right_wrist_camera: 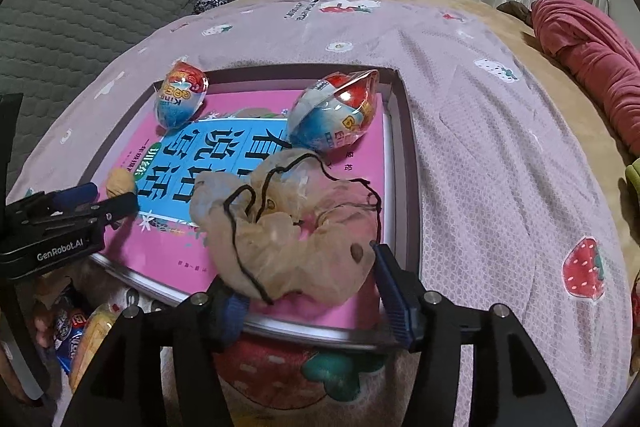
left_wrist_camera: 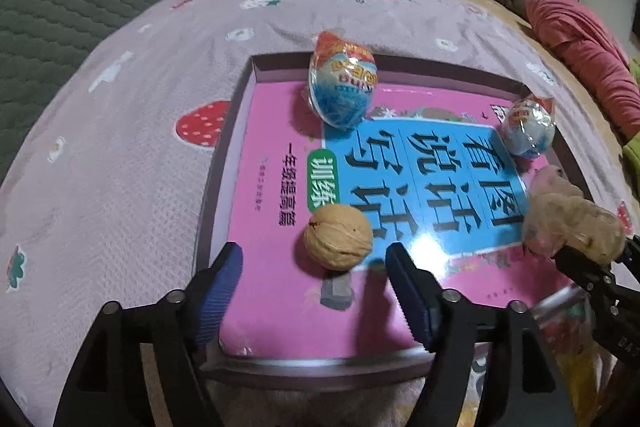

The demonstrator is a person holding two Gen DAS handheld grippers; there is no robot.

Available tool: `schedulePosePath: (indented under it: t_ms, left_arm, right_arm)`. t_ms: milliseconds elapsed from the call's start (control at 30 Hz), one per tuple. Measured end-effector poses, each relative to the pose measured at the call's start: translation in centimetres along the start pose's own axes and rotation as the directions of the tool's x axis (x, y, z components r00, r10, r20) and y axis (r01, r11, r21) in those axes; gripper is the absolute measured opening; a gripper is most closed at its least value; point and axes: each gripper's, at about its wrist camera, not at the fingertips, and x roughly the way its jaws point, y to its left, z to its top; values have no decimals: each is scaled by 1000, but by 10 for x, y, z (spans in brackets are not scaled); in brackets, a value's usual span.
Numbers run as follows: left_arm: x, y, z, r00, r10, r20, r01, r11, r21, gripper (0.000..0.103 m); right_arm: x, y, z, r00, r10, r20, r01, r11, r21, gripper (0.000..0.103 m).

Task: Organize objects
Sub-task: 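Open both grippers to release the walnut and scrunchie on the book, then pull both grippers back from the tray toward the remaining snacks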

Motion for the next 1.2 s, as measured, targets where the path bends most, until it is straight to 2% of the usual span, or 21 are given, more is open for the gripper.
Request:
schedulePosePath:
  t_ms: [67, 300, 667, 867, 1200]
  left_arm:
    - [-1, -2, -1, 1000, 6, -4, -6, 1000, 8, 76]
    - [-9, -2, -2, 999, 41, 6, -41, 999, 24, 77]
    - [-28, 6, -2, 1000, -14, 28, 14, 1000, 5, 77]
    - [-41, 7, -1, 999, -17, 47, 17, 1000, 6, 78]
    - [-71, 8, 1, 992, -39, 121, 39, 999, 2, 78]
  right_arm:
    - [-3, 1, 0, 1000, -9, 7, 9, 1000, -4, 64]
    - [-14, -2, 1, 999, -25, 31, 25, 1000, 1, 67]
    - [-34, -3, 5, 996, -18, 82, 17, 1000, 11, 74]
    - [-48, -3, 6, 992, -23, 125, 22, 1000, 16, 78]
    - [-75, -1, 9, 977, -15, 214, 10, 1000, 24, 80]
